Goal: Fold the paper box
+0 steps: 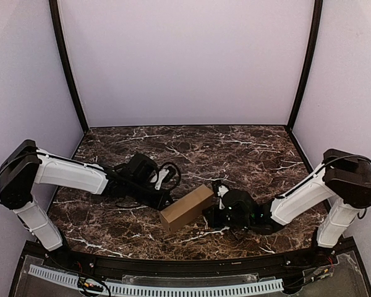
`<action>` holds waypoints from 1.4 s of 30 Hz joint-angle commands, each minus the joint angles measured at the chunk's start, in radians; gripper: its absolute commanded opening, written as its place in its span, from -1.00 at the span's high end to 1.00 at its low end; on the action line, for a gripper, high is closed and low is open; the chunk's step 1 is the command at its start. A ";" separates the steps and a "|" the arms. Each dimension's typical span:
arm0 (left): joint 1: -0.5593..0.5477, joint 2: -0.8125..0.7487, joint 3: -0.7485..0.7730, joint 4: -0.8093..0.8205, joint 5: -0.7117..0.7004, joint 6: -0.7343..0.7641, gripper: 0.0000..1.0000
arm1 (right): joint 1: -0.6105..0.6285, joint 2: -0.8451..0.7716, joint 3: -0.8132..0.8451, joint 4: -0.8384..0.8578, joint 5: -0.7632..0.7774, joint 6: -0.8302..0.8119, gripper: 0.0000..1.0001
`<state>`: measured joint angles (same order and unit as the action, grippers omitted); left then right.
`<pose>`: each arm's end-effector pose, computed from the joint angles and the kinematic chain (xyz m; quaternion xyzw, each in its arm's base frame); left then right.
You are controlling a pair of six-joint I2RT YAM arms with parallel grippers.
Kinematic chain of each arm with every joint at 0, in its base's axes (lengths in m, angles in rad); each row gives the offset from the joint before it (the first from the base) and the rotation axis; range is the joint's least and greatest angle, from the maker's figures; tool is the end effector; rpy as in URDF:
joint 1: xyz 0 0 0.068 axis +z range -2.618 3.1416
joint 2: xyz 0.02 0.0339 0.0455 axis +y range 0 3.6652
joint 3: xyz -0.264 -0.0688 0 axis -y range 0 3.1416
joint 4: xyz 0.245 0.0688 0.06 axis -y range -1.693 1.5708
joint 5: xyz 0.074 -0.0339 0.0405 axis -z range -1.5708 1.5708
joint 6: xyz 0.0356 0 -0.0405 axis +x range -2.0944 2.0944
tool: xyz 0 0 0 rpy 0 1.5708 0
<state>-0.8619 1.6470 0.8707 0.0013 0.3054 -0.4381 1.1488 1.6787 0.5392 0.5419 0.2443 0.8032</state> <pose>0.2094 -0.2606 0.1724 0.2493 0.8784 -0.3434 0.2200 0.1287 0.2657 0.1174 -0.0947 0.8741 0.3241 0.3493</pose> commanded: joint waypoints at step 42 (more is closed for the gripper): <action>-0.026 -0.077 -0.048 0.114 0.066 -0.094 0.99 | -0.103 0.007 -0.076 -0.042 -0.063 -0.036 1.00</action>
<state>-0.8848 1.5784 0.7979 0.1349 0.3851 -0.5461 1.0523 1.7660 0.4931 0.7063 0.0841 0.8124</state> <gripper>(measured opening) 0.006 0.003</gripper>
